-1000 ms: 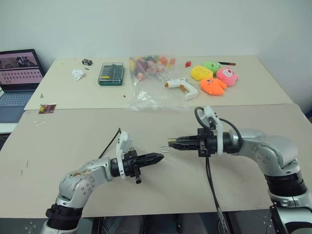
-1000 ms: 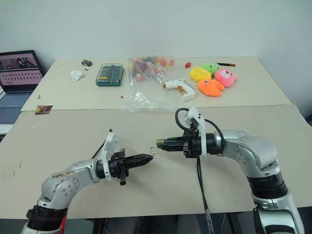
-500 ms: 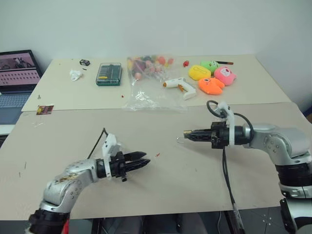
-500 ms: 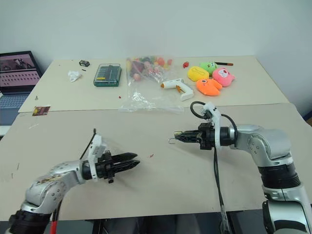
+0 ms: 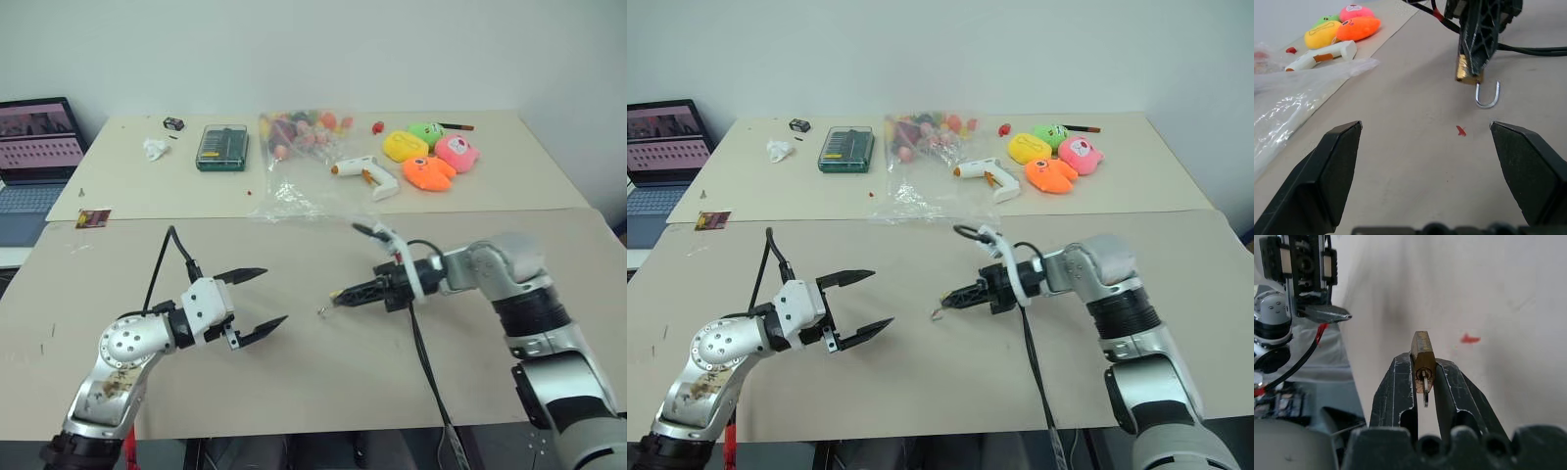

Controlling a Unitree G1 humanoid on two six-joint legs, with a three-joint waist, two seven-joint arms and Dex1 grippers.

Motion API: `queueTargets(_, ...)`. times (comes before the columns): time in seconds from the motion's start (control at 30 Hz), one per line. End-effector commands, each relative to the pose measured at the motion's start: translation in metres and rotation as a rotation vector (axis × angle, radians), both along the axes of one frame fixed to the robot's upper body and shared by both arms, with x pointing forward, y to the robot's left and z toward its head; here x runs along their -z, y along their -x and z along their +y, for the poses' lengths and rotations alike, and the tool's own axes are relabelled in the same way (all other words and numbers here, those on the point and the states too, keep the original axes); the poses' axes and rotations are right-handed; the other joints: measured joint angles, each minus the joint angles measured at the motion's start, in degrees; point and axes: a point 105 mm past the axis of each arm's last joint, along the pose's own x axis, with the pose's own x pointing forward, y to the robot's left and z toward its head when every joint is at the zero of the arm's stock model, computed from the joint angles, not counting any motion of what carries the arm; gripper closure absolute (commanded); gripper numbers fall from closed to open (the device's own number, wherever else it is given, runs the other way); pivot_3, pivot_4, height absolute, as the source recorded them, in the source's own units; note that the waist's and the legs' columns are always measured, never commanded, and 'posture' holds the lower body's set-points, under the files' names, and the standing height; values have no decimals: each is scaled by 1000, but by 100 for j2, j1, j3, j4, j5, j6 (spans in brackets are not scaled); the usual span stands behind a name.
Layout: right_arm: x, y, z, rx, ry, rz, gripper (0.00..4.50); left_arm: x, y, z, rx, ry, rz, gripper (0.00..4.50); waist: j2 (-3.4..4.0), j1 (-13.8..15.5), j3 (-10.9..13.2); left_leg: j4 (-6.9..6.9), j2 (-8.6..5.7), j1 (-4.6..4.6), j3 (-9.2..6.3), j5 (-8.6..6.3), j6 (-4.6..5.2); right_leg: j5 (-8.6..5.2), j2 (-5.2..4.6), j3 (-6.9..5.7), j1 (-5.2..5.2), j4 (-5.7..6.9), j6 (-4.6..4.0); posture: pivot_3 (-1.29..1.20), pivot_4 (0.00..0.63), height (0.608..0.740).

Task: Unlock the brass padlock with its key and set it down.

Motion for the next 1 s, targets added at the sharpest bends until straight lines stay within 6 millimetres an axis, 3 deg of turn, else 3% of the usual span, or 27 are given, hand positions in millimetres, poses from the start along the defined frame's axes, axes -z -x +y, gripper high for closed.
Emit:
queueTargets(0.03, 10, -10, -3, 55, 5, 37, 4331, -10, 6, -7, -15, 29, -41, 28, 0, 5, 0, 1, 0, 0, 0, 0, 0, 0, 0, 0, 1, 0, 0, 0, 150, 740)
queueTargets(0.1, 21, -18, -10, 101, 35, 40, 4331, -9, 6, -7, -24, 34, -35, 28, 0, 17, 0, 2, -1, 1, 0, 0, -1, 0, 0, -1, 2, 1, 0, 0, 150, 740)
queueTargets(0.13, 23, -20, -14, 110, 40, 38, 3347, -9, 6, -7, -26, 35, -34, 0, 0, 18, 0, 1, -2, 2, 0, 1, -2, 0, 0, 0, 2, 3, 0, 0, 150, 740)
queueTargets(0.17, 21, -23, -18, 125, 35, 36, 3217, -10, 5, -7, -31, 39, -34, 0, 0, 15, 0, 1, -2, 2, 0, 1, -3, 0, 0, -1, 2, 3, 0, 0, 150, 740)
queueTargets(0.3, 18, -35, -36, 172, 38, 7, 1928, -12, 1, -5, -48, 64, -29, 0, 0, -16, 0, 0, -1, 5, 0, 2, -4, 0, 3, -1, 3, 4, 0, 0, 150, 740)
queueTargets(0.4, 8, -45, -78, 219, 76, -75, 788, -11, -7, -5, -69, 84, 19, 0, 0, 23, 0, 3, -3, 6, 0, 2, -4, 0, 1, -2, 8, 4, 0, 0, 150, 740)
queueTargets(0.47, -12, -38, -90, 144, 18, -137, 134, -11, -11, -3, -84, 117, 68, 0, 0, 58, 0, 6, -8, 5, -1, 2, -3, 1, -3, -8, 12, 3, 3, 0, 150, 740)
queueTargets(0.53, -40, -22, -100, 12, -58, -240, 27, -9, -13, -6, -58, 125, 151, 0, 1, 38, 1, 7, -7, 1, -1, -1, 1, 0, -3, -10, 8, 2, 5, 0, 150, 740)
queueTargets(0.6, -55, -8, -104, -125, -51, -396, 27, -10, -17, -8, -43, 103, 181, 0, 1, 1, 1, 4, -3, -1, -1, -1, 1, -1, 3, -11, 4, 2, 7, 0, 150, 740)
queueTargets(0.7, -72, -4, -92, -214, -23, -627, 27, -15, -33, -2, -60, 29, 141, 0, 0, -115, 2, 4, 9, 1, 4, -3, -6, -2, 12, -10, 4, 0, 7, 0, 150, 740)
queueTargets(0.83, -84, -5, -74, -291, 63, -917, 27, -46, -58, 14, -68, 15, 85, 0, -1, -137, 2, 5, 25, 11, 22, -2, -10, 0, 16, -7, 7, 4, 9, 0, 150, 740)
queueTargets(1.0, -119, 16, -79, -213, -83, -873, 27, -80, -75, 21, -77, 43, 59, 0, -5, -39, 7, 11, 31, 1, 19, 6, -24, 6, 29, -6, 0, 4, -2, 0, 150, 740)
